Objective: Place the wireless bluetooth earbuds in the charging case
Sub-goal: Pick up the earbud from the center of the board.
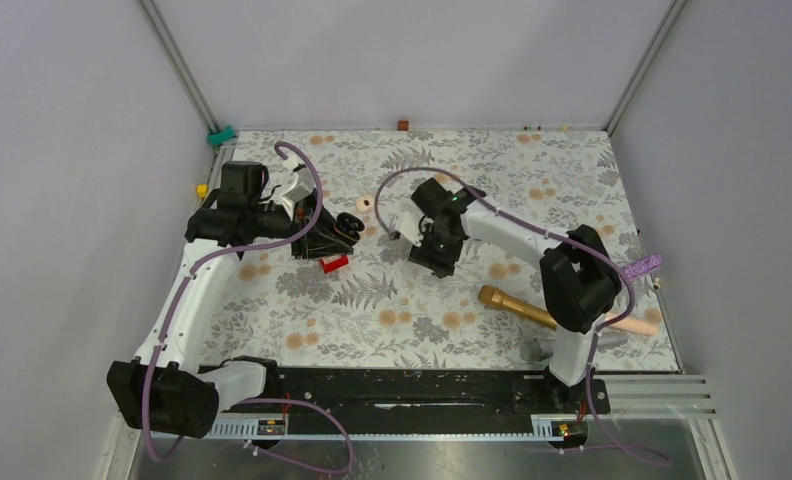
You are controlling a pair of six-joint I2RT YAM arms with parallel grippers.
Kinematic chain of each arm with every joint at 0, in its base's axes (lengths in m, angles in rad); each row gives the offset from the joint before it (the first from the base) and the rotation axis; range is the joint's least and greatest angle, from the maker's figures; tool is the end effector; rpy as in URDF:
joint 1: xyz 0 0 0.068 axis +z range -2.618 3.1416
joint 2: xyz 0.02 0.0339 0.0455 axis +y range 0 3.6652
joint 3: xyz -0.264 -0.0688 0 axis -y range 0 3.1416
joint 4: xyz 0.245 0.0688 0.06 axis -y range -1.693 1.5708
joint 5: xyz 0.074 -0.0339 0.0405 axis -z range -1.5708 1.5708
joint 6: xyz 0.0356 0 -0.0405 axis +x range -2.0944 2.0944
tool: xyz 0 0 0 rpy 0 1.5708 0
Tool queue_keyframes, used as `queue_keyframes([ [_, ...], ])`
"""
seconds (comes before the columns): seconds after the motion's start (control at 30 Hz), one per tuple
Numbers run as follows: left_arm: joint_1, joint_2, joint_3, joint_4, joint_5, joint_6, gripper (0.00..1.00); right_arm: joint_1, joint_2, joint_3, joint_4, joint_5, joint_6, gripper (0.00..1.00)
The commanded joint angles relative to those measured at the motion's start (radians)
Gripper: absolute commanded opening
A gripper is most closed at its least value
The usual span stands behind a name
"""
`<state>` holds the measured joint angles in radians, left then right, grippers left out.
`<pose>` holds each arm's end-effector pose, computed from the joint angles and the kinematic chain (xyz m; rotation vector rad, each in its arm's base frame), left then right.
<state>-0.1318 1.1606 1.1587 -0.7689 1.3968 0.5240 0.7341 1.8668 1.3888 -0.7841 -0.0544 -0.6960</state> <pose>0.2108 -0.0633 0.3593 1.1701 1.4800 -1.3176 0.2774 0.2529 0.2022 -1.8664 2.1311 0.0854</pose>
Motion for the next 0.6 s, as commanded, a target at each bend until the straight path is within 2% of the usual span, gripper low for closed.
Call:
queue_keyframes([
  [0.0,0.006,-0.023,0.002,0.019,0.059,0.030,0.00,-0.136,-0.044,0.082,-0.096,-0.250,0.273,0.59],
  [0.17,0.006,-0.030,0.001,0.019,0.055,0.030,0.00,-0.244,0.025,0.075,-0.077,-0.428,0.487,0.59],
  [0.4,0.006,-0.043,0.000,0.019,0.034,0.034,0.00,-0.253,0.116,0.020,0.008,-0.495,0.666,0.58],
  [0.57,0.007,-0.046,0.001,0.018,0.021,0.037,0.00,-0.258,0.117,-0.022,0.083,-0.466,0.777,0.57],
])
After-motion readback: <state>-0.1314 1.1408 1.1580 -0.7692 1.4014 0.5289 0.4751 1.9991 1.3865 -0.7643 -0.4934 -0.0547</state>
